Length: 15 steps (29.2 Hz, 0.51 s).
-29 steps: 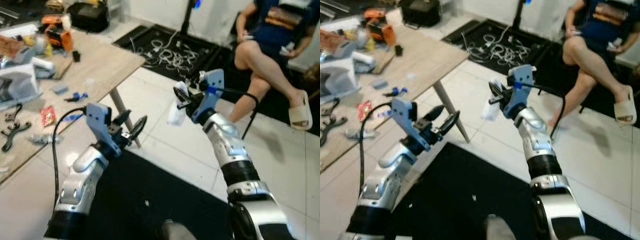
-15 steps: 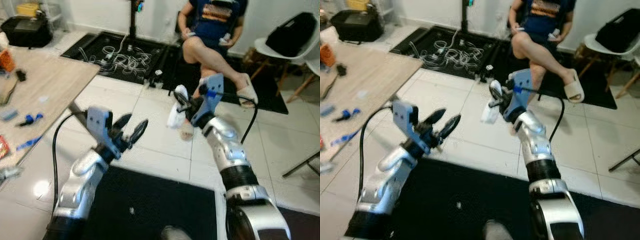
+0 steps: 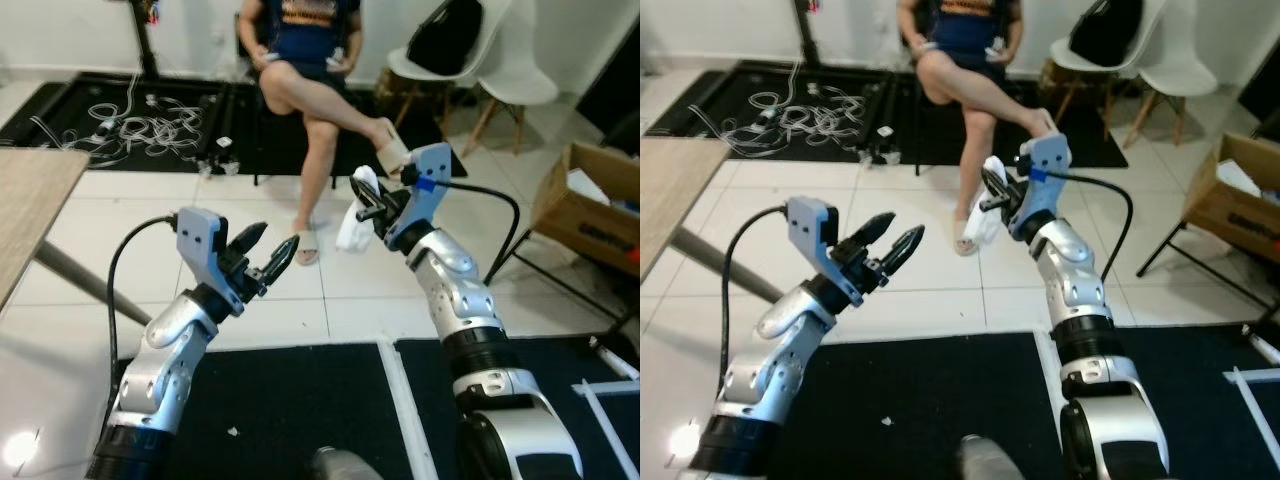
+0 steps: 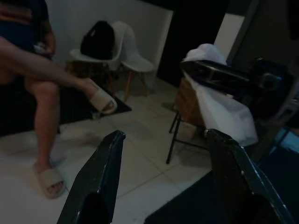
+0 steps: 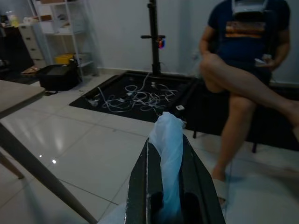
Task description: Picking trash to rubbish bin
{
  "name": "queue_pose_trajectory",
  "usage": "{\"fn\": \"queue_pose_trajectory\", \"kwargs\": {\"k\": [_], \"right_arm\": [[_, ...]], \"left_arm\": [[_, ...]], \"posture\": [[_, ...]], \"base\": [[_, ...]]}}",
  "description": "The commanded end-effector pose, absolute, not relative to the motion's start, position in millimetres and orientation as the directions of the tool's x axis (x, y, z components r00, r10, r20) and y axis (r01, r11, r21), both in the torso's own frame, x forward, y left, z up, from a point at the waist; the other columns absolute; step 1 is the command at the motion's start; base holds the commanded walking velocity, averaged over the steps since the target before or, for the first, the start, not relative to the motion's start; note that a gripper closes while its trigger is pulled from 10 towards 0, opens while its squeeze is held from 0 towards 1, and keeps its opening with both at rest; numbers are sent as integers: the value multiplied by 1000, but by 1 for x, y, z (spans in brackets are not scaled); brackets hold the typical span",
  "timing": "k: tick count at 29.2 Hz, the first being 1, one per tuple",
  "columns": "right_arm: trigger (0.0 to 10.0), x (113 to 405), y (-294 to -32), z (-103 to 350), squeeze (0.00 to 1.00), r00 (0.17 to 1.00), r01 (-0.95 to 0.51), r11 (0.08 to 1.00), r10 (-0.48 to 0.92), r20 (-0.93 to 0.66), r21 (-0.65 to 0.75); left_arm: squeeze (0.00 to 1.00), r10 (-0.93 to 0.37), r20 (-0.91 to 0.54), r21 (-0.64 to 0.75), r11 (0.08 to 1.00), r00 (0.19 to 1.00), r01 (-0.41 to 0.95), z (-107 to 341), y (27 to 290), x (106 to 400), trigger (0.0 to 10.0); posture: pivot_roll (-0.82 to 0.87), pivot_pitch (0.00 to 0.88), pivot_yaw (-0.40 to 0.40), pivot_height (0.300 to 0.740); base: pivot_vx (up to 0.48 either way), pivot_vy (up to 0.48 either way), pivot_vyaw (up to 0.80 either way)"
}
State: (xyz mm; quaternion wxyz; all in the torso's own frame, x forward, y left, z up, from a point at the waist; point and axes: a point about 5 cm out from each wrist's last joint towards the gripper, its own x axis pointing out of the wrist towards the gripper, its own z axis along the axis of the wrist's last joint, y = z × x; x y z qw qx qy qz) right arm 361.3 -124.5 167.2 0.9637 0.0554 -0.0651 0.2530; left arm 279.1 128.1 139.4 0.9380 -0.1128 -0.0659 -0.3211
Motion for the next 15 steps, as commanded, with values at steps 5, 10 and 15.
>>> {"fn": "queue_pose_trajectory", "kwargs": {"k": [5,10,15], "right_arm": [[10000,362,-125,169,0,862,-496,866,483,155,62],[10000,362,-125,168,0,862,-496,866,483,153,62],[10000,362,-125,167,0,862,-498,865,485,151,62]], "left_arm": [[0,-600,194,-166,760,776,629,139,126,279,10000],[0,-600,193,-166,760,776,629,139,126,279,10000],[0,-601,194,-169,758,775,630,138,125,279,10000]], "posture": [[-60,0,-35,740],[-60,0,-38,740],[-59,0,-42,740]], "base": [[0,0,-800],[0,0,-800],[0,0,-800]]}}
